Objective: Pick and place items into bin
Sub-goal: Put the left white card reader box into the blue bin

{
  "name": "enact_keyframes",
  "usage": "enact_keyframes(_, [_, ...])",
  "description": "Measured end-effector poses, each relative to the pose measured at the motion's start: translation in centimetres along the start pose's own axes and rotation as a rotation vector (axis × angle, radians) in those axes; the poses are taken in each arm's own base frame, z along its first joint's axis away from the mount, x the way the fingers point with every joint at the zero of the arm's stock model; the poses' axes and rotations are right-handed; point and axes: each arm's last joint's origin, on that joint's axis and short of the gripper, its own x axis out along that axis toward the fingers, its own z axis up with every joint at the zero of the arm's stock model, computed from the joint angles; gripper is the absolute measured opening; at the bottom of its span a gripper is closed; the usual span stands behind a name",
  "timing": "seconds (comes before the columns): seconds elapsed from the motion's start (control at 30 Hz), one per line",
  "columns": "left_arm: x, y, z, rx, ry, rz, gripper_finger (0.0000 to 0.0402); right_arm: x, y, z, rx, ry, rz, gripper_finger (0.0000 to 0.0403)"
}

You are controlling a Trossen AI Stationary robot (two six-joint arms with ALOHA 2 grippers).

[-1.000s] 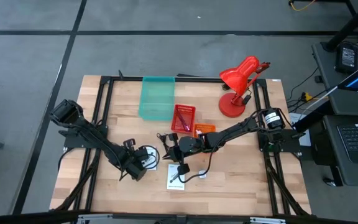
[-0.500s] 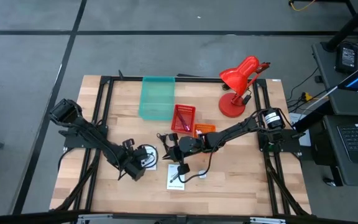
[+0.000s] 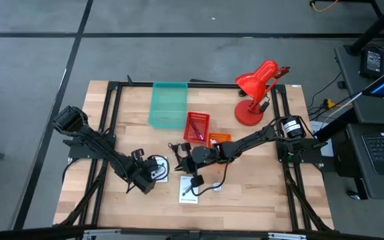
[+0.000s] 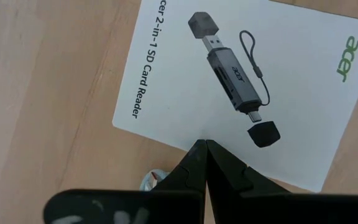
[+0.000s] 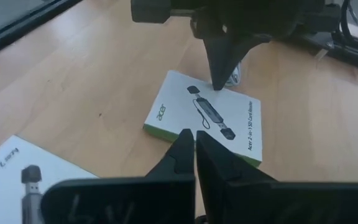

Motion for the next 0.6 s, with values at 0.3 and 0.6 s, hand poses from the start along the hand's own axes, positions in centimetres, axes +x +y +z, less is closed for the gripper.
enact_keyframes(0.3, [0.0, -0.01, 0.01, -0.001, -0.001, -0.001, 0.0002, 0.0, 0.05, -0.11, -0.056, 0.012, 0.003, 0.0081])
enact_keyframes(0.6, [0.0, -0.01, 0.01, -0.001, -0.002, 0.0, 0.0002, 0.0, -0.1, -0.08, -0.151, 0.02, -0.043, 0.0141])
